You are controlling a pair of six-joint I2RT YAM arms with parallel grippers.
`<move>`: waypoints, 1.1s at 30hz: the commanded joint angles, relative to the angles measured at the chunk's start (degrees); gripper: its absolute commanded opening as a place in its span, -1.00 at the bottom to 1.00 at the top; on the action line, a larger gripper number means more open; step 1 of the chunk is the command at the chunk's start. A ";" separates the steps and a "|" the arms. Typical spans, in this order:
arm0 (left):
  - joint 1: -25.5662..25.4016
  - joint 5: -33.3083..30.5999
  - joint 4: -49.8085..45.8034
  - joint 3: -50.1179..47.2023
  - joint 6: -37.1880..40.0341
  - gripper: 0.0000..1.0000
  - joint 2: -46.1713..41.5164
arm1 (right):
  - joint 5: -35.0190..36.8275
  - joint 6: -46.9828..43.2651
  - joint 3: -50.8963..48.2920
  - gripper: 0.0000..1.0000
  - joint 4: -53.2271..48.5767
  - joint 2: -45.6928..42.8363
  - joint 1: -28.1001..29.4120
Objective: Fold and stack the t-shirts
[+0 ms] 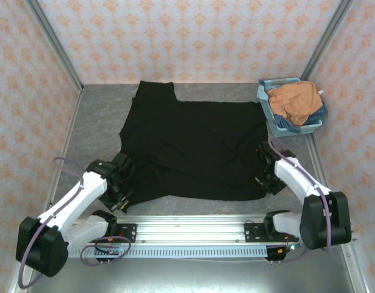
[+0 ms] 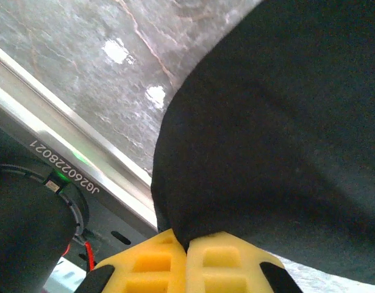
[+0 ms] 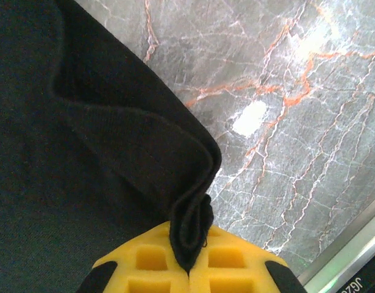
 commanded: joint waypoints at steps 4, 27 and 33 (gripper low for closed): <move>-7.59 -5.24 -1.94 9.63 -1.15 -1.00 5.93 | 2.94 0.31 0.53 -1.00 -3.03 -0.86 -0.44; -17.32 -12.77 -24.91 11.90 -15.00 -1.00 -10.43 | -6.76 -2.00 5.89 -1.00 5.23 11.75 -0.37; -17.41 -7.26 -15.41 7.70 -15.01 -1.00 -10.21 | -1.75 -0.80 6.21 -0.88 -0.22 7.01 -0.36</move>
